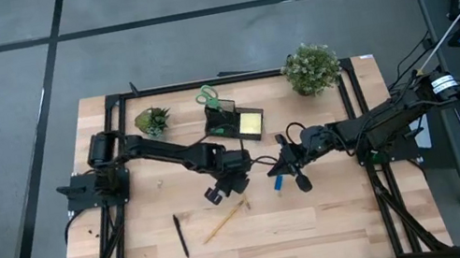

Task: Pick and place office supplies into organizer
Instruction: Put the top pencil into the desk organizer

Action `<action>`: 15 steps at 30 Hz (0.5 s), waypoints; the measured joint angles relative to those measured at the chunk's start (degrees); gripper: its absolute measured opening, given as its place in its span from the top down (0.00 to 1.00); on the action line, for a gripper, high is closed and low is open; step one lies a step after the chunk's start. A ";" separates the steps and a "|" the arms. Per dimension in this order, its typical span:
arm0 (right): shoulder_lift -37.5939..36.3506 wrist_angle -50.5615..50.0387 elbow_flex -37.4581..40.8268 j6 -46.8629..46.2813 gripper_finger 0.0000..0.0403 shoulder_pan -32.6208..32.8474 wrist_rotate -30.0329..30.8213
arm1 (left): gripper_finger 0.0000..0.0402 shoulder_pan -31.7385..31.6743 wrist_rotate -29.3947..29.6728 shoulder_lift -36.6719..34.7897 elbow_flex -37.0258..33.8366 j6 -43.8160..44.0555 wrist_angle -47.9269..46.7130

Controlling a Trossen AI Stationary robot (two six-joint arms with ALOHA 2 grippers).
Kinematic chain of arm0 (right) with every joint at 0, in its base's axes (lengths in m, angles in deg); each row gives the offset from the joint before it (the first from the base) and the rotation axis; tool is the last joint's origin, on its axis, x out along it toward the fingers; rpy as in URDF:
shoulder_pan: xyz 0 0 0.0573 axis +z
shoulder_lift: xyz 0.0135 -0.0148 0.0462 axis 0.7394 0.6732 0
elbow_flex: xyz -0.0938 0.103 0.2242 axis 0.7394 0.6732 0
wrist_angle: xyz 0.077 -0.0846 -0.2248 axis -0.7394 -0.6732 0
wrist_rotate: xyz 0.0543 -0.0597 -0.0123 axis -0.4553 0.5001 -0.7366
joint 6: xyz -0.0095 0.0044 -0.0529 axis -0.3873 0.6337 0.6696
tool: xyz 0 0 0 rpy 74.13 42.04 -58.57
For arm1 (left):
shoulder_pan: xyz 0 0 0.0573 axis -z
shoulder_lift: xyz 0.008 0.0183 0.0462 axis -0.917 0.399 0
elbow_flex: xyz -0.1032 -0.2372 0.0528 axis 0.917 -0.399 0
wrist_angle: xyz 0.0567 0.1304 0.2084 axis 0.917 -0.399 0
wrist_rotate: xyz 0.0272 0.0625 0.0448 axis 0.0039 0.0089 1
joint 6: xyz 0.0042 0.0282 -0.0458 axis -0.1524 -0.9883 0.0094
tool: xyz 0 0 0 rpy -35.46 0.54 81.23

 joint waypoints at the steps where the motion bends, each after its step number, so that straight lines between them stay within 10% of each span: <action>1: 0.00 0.00 0.00 0.00 0.98 0.00 0.00 | 0.78 -0.06 0.02 0.29 0.41 -0.38 -1.07; 15: 0.00 -1.02 0.02 -1.68 0.98 0.00 -0.02 | 0.79 0.17 6.13 4.63 1.25 -3.13 -2.25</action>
